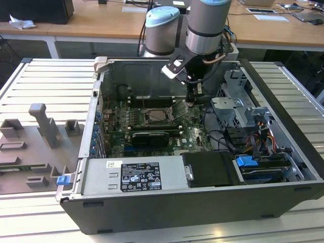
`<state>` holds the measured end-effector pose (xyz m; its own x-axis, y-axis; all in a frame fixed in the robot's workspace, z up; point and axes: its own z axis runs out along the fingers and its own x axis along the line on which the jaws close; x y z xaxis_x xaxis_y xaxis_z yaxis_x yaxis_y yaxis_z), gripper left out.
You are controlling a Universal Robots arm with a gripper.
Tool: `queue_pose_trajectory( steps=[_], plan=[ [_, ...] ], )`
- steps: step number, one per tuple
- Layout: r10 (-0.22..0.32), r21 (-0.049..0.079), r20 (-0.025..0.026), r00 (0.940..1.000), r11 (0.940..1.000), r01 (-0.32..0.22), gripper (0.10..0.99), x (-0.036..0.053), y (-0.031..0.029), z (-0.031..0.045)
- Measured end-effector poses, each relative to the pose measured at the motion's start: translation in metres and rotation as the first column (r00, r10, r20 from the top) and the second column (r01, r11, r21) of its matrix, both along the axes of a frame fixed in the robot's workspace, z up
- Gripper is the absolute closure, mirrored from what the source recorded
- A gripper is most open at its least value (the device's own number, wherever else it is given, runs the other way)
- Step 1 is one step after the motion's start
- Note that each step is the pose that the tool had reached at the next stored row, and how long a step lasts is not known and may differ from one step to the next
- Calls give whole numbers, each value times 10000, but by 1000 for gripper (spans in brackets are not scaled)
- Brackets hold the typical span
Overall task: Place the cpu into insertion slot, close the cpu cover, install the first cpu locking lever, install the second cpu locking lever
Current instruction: 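Close the cpu cover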
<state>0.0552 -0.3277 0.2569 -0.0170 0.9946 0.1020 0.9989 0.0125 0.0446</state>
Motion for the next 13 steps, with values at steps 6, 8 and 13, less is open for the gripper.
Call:
queue_pose_trajectory(
  steps=[6,8,13],
  plan=[
    [38,-9,-62,10000,10000,-38,976,122,0,-55],
    [64,-10,-92,9999,10000,-64,976,136,0,-91],
    [67,-19,-250,9997,10000,-67,976,132,-2,-136]
  ],
)
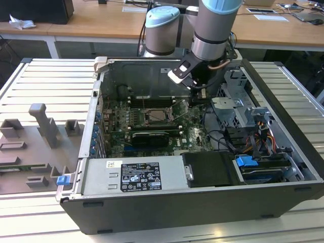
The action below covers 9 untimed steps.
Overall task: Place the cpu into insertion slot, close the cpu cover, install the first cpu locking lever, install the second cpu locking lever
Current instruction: 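Close the cpu cover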
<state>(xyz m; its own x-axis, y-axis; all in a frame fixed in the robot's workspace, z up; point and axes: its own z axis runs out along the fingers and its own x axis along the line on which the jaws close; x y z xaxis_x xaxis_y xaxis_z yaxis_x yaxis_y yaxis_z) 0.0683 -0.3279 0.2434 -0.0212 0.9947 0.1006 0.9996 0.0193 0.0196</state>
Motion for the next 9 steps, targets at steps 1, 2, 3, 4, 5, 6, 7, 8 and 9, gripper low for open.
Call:
queue_pose_trajectory(
  steps=[1,2,3,4,5,6,7,8,9],
  plan=[
    [0,3,-22,10000,10000,0,976,-7,1,-1],
    [2,4,-31,10000,10000,-2,976,-16,1,-1],
    [3,3,-33,10000,10000,-3,976,-27,1,-1],
    [4,4,-33,10000,10000,-4,976,-39,1,-2],
    [3,4,-33,10000,10000,-3,976,-56,1,-1],
    [2,4,-33,10000,10000,-2,976,-67,1,-1],
    [2,4,-33,10000,10000,-2,976,-84,1,-1],
    [3,4,-33,10000,10000,-3,976,-89,1,-2],
    [2,4,-33,10000,10000,-2,976,-94,1,-2]
  ],
)
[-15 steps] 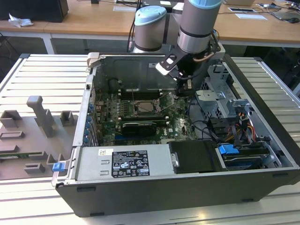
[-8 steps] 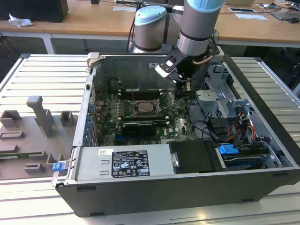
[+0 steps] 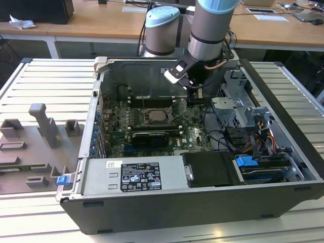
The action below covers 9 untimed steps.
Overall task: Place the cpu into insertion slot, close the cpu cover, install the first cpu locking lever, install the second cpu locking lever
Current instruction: 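Close the cpu cover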
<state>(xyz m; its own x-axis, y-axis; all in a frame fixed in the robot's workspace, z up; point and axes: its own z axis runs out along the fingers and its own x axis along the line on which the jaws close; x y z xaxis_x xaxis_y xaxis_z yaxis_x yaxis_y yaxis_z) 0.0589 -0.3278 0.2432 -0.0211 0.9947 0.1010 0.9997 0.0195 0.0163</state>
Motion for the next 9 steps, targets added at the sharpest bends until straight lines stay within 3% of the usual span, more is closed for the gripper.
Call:
queue_pose_trajectory(
  steps=[9],
  plan=[
    [1,0,0,10000,10000,-1,976,-13,0,0]
  ],
)
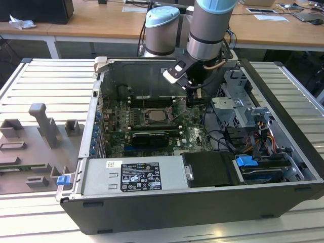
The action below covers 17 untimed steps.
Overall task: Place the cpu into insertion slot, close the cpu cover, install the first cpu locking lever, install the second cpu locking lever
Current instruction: 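Close the cpu cover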
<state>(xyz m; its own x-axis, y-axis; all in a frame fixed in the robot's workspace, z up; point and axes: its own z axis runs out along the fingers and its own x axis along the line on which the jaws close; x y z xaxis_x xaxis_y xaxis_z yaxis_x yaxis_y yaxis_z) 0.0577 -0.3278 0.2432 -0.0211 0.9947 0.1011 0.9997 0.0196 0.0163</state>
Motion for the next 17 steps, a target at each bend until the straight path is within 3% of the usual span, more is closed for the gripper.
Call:
queue_pose_trajectory(
  steps=[8,17],
  plan=[
    [0,0,0,10000,10000,0,976,-13,0,0],
    [1,-1,0,10000,10000,-1,976,-117,0,-1]
  ],
)
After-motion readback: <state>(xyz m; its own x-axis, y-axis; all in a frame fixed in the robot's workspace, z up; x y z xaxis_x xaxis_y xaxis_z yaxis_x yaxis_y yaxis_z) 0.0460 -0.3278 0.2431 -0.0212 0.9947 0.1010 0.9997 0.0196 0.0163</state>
